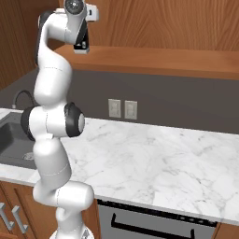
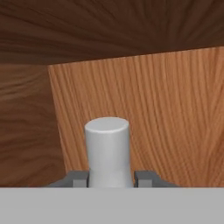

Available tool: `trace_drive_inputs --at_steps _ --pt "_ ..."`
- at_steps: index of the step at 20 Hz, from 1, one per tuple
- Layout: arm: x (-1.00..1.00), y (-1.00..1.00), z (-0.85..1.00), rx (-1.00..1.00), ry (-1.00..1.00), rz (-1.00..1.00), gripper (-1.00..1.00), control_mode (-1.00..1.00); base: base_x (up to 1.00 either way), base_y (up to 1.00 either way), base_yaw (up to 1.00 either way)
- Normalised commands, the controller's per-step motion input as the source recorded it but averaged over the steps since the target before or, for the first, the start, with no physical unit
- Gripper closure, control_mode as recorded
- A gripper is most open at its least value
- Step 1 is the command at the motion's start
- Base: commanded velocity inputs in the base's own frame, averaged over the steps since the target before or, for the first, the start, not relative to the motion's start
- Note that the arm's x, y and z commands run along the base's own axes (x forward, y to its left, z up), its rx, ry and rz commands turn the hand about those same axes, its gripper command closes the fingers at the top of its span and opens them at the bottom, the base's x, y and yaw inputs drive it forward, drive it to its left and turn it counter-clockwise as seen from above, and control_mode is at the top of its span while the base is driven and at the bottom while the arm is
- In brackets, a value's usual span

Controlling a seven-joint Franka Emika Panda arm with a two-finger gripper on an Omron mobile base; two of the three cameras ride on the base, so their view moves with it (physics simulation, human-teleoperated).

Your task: Get the candle and the liquor from the cabinet and move them to the dining counter.

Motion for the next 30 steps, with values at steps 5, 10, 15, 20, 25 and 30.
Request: trace_drive_inputs --at_steps 5,10,15,20,25,30 --pt "-0.27 -0.17 -0.09 0.00 -0.10 0.00 1.00 -1.00 0.00 0.00 0.00" --pt "-0.40 -0.39 -0.11 0.00 -0.09 0.00 1.00 -1.00 0.00 0.00 0.00" --pt "-0.50 -0.52 -0.14 0.00 -0.09 0.01 1.00 -1.00 0.00 0.00 0.00" --pt "-0.84 -0.60 0.00 0.00 -0.04 0.04 1.00 -1.00 0.00 0.00 0.00" --pt "-1.00 -0.26 0.06 0.00 0.00 0.00 1.00 -1.00 0.00 0.00 0.00" --pt "-1.00 -0.03 0.19 -0.04 0.00 0.00 1.00 -1.00 0.00 0.00 0.00"
